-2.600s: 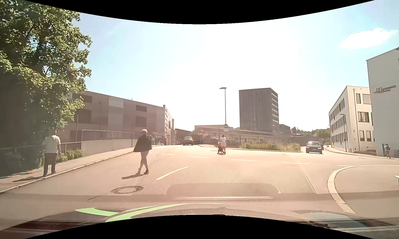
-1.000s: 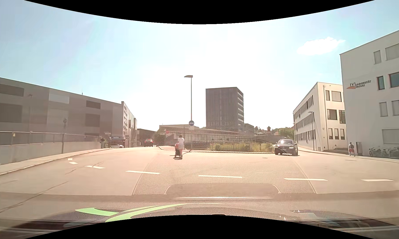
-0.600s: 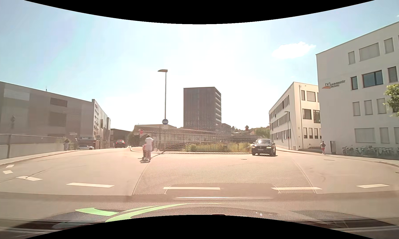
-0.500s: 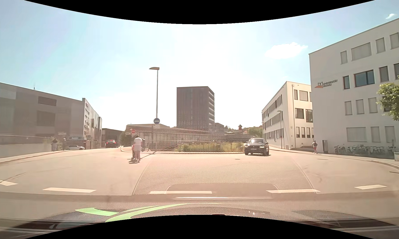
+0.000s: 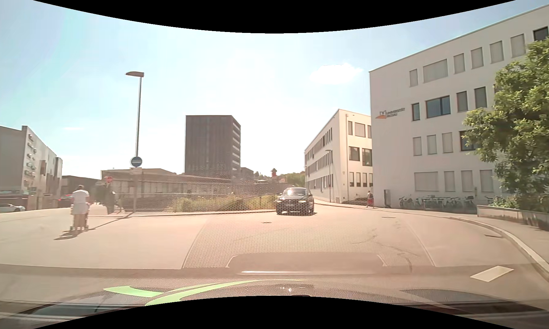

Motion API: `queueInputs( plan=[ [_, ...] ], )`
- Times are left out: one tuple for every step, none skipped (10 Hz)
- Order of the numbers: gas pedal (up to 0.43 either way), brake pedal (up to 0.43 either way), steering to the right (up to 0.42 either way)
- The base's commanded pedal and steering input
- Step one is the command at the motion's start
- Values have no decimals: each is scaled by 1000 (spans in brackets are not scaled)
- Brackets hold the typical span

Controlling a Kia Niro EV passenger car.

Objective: Follow the waypoints while adhering to traffic rules and regulations

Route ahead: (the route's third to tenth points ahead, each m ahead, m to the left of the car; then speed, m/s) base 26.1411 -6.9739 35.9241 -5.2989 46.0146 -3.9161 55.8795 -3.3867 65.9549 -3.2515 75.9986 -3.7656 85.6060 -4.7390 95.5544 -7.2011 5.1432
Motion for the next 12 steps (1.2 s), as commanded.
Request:
queueInputs(
  plan=[
    [228,0,389],
    [228,0,387],
    [228,0,378],
    [228,0,359],
    [228,0,341],
    [228,0,315],
    [228,0,287],
    [228,0,263],
    [228,0,223],
    [228,0,174],
    [220,0,138],
    [220,0,85]
  ],
)
